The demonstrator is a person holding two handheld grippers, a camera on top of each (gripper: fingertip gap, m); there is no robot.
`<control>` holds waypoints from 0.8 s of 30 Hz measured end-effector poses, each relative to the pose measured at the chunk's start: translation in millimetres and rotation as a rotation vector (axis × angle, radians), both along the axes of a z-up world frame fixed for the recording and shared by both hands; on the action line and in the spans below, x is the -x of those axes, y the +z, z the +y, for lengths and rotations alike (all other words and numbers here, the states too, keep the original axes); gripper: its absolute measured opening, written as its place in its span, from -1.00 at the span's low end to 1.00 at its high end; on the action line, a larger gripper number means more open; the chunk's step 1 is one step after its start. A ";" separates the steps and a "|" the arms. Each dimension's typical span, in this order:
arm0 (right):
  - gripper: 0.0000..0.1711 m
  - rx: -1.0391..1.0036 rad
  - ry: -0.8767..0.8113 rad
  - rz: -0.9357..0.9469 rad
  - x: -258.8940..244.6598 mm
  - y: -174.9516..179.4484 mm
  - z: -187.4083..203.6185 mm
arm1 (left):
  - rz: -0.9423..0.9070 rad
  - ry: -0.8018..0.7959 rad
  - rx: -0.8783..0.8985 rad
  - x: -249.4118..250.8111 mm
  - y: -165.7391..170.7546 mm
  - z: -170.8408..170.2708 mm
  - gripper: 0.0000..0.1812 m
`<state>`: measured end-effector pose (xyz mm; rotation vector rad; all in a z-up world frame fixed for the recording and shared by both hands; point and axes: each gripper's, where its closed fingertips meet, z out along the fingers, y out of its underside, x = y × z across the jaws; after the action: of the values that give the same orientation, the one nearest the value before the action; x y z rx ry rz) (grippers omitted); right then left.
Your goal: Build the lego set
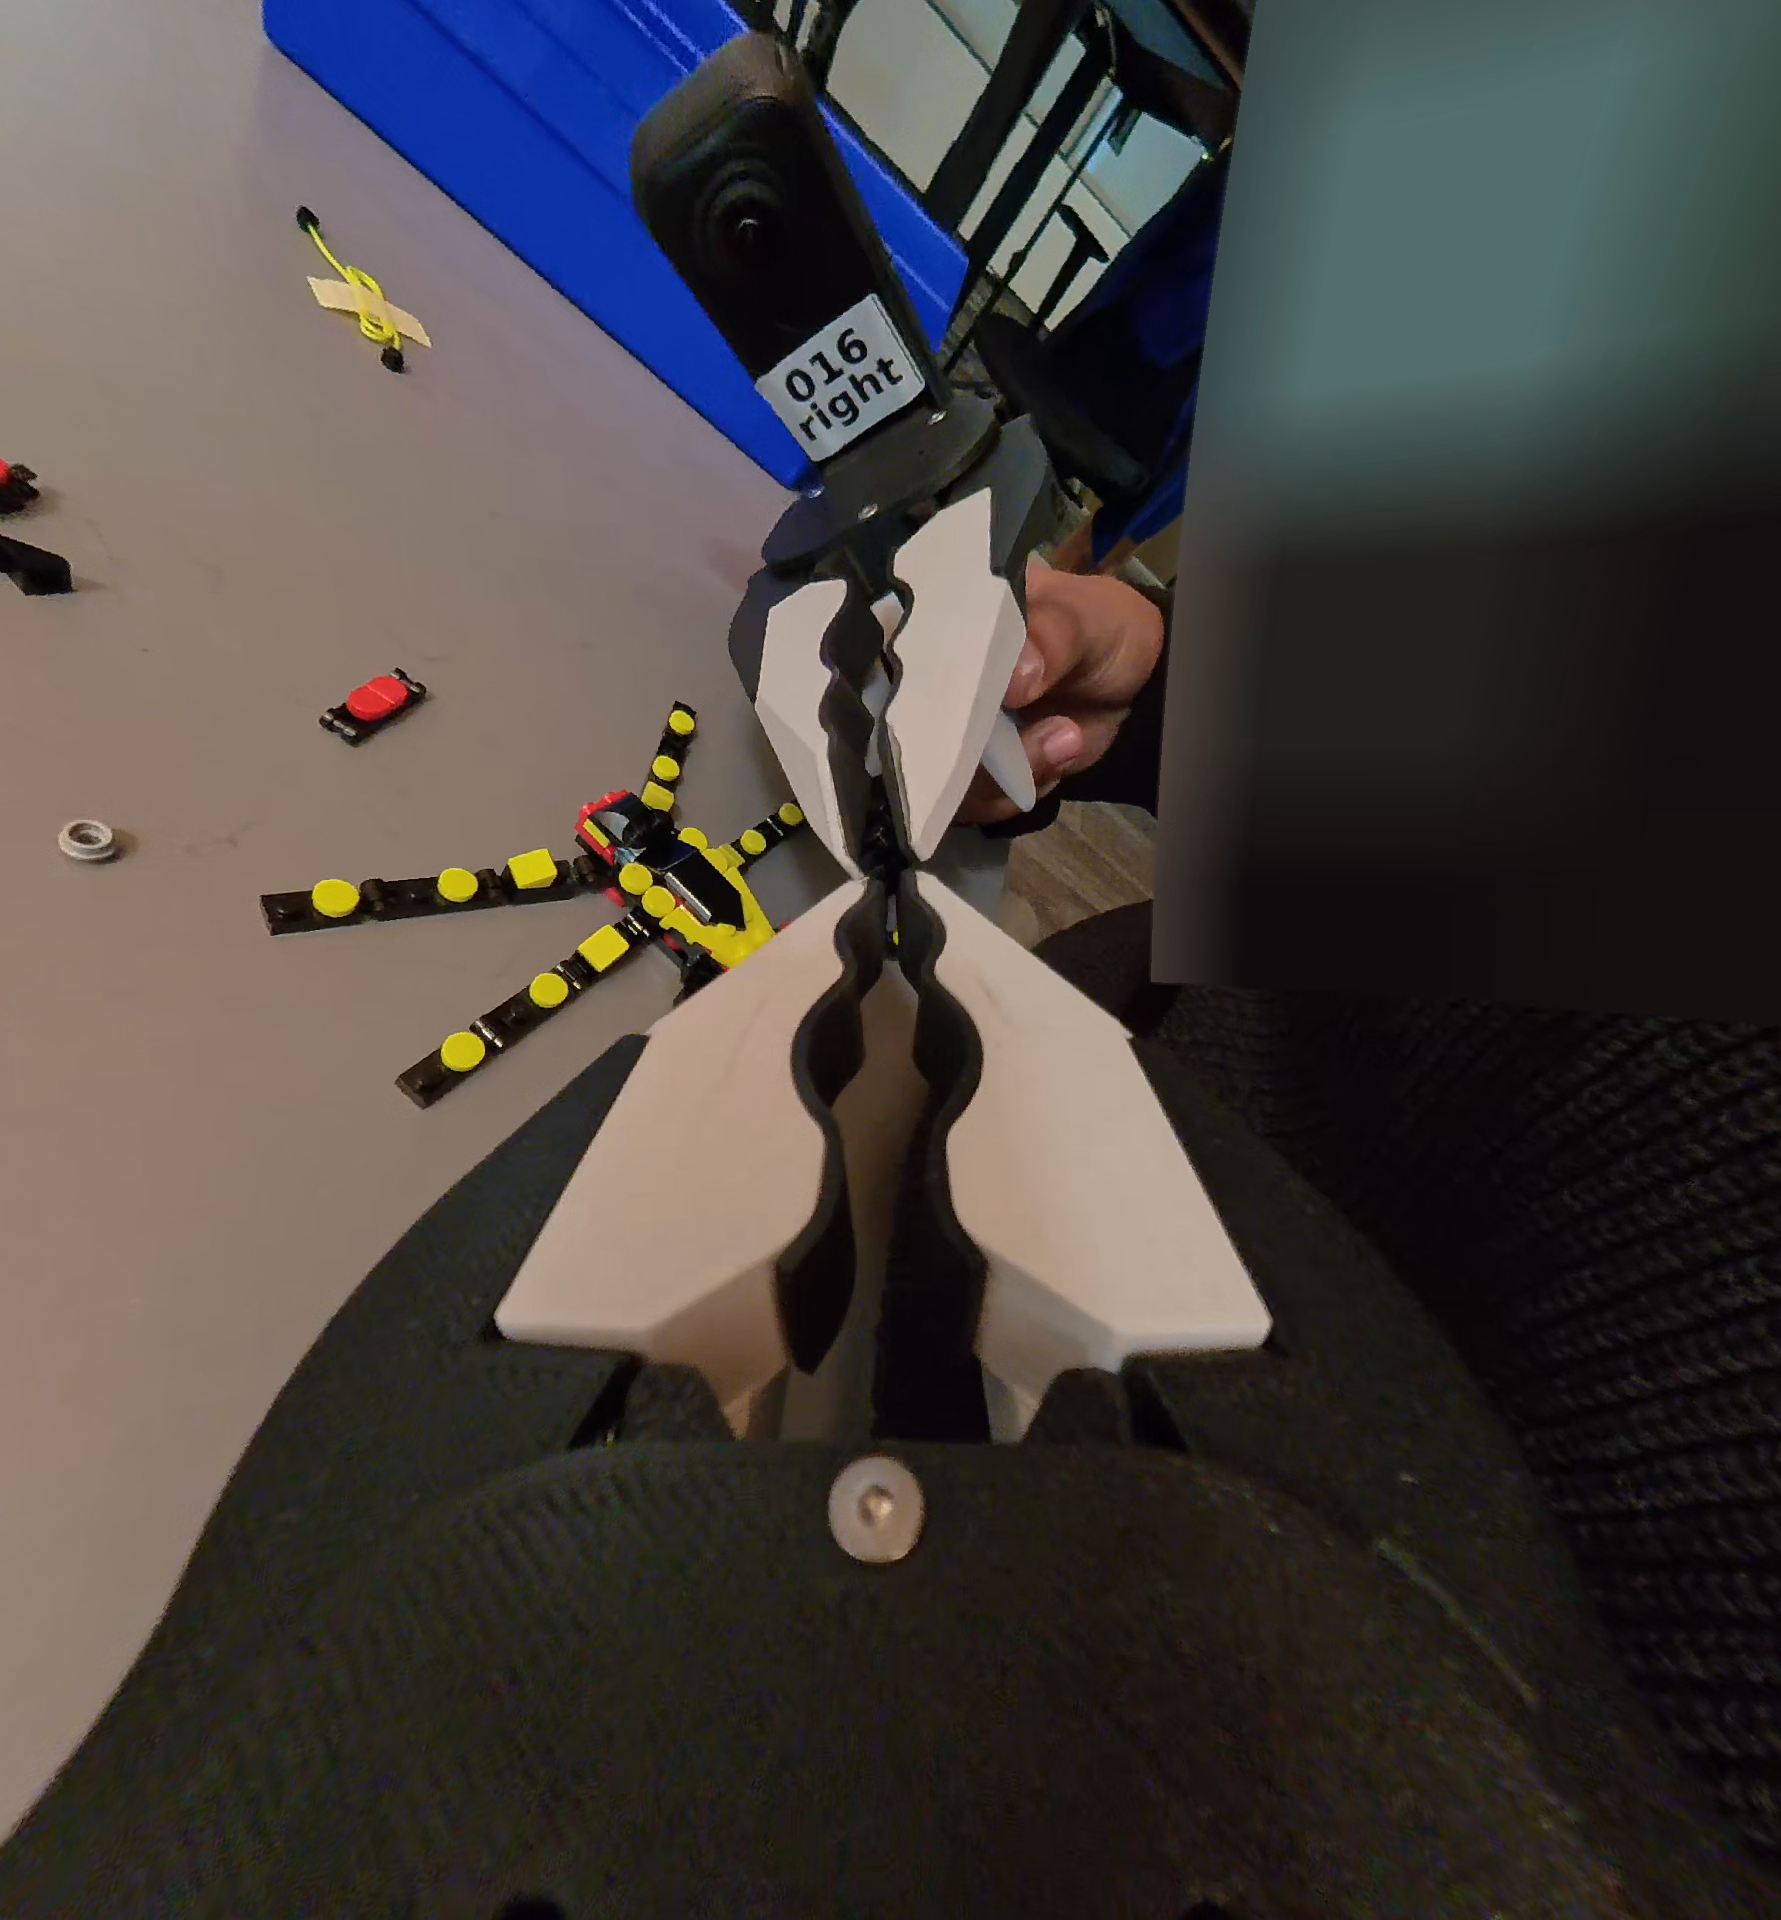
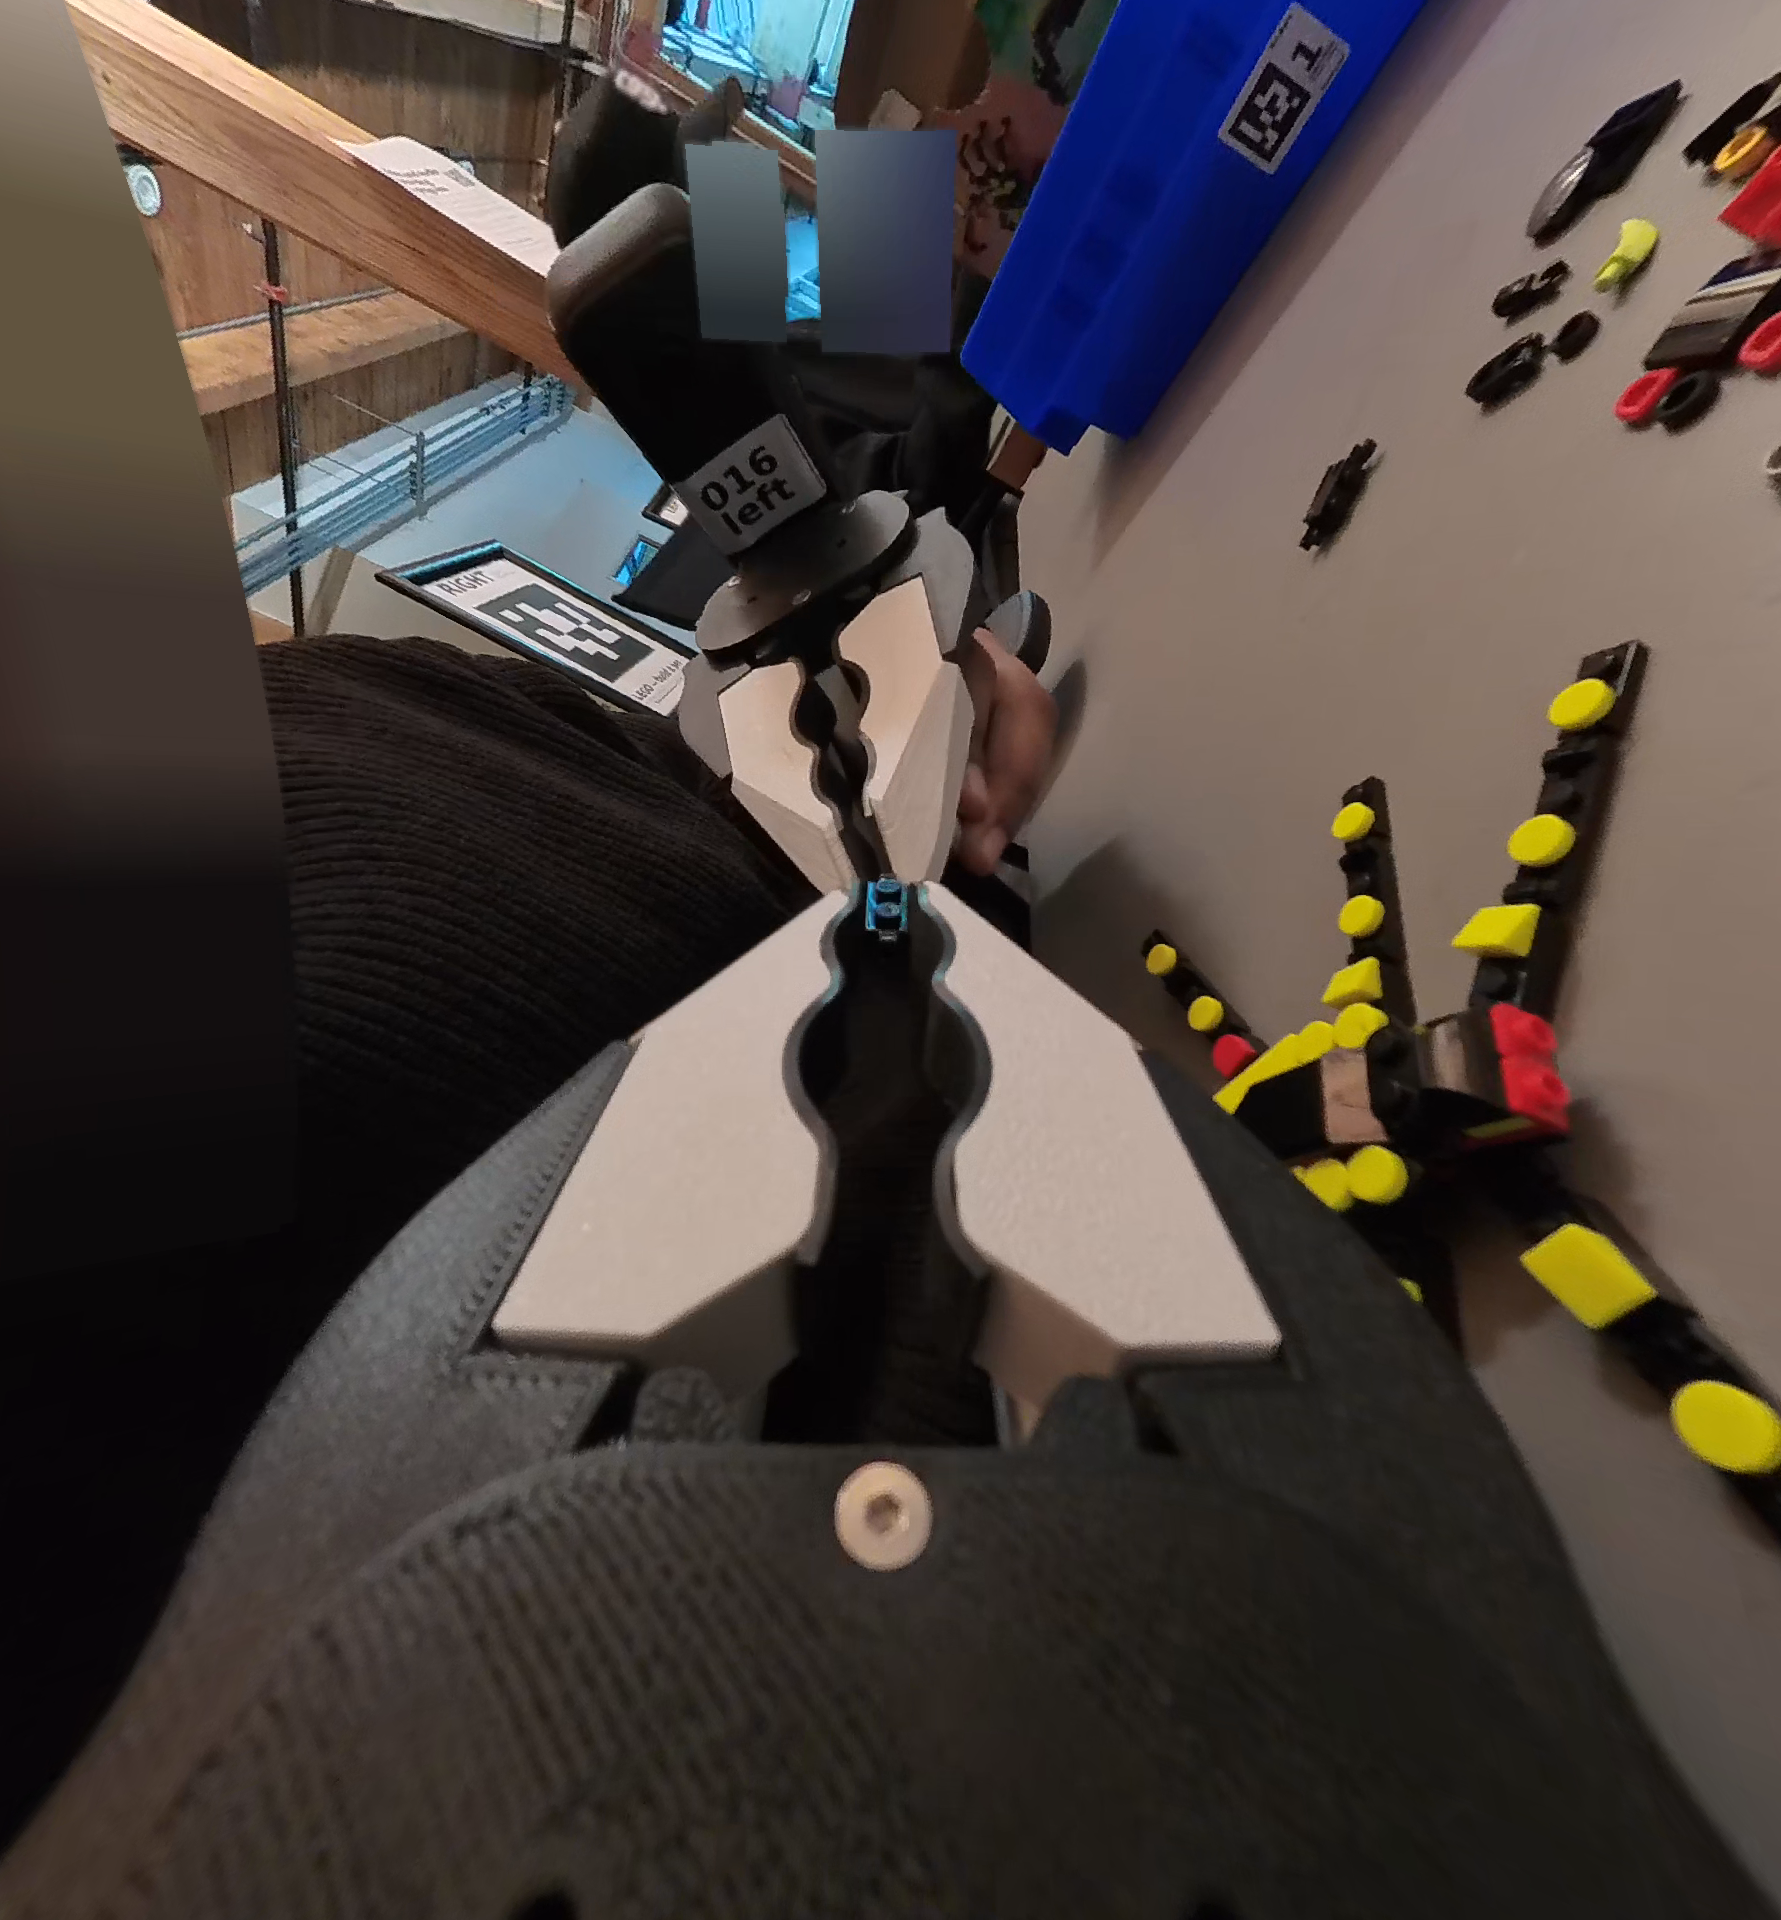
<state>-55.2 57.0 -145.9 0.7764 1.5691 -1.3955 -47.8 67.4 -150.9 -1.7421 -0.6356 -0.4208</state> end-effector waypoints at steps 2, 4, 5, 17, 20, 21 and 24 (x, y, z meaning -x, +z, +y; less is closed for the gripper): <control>-0.93 0.007 -0.007 -0.014 1.0 0.1 0.1 | 0.027 0.005 0.011 0.5 -0.2 0.1 -1.00; -0.93 0.003 -0.012 -0.018 1.6 -1.4 0.4 | 0.094 0.015 0.054 0.8 -2.1 0.4 -1.00; -0.93 -0.003 -0.015 -0.012 2.0 -2.2 0.5 | 0.135 0.021 0.082 1.2 -3.5 0.3 -1.00; -0.94 0.061 -0.082 -0.090 10.9 2.0 -1.3 | 0.198 0.065 0.117 6.7 -1.5 -2.2 -0.99; -0.94 0.078 -0.119 -0.106 15.3 3.1 -1.8 | 0.226 0.079 0.133 10.4 -1.7 -3.1 -0.99; -0.94 0.090 -0.126 -0.118 16.4 4.3 -2.0 | 0.221 0.085 0.123 11.6 0.0 -3.3 -0.99; -0.94 0.109 -0.156 -0.138 20.0 5.1 -2.3 | 0.221 0.096 0.123 14.2 0.3 -3.8 -0.99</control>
<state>-75.2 54.7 -140.8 0.9250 1.3386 -1.4930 -62.0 63.6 -150.6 -1.8349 -0.5929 -0.1212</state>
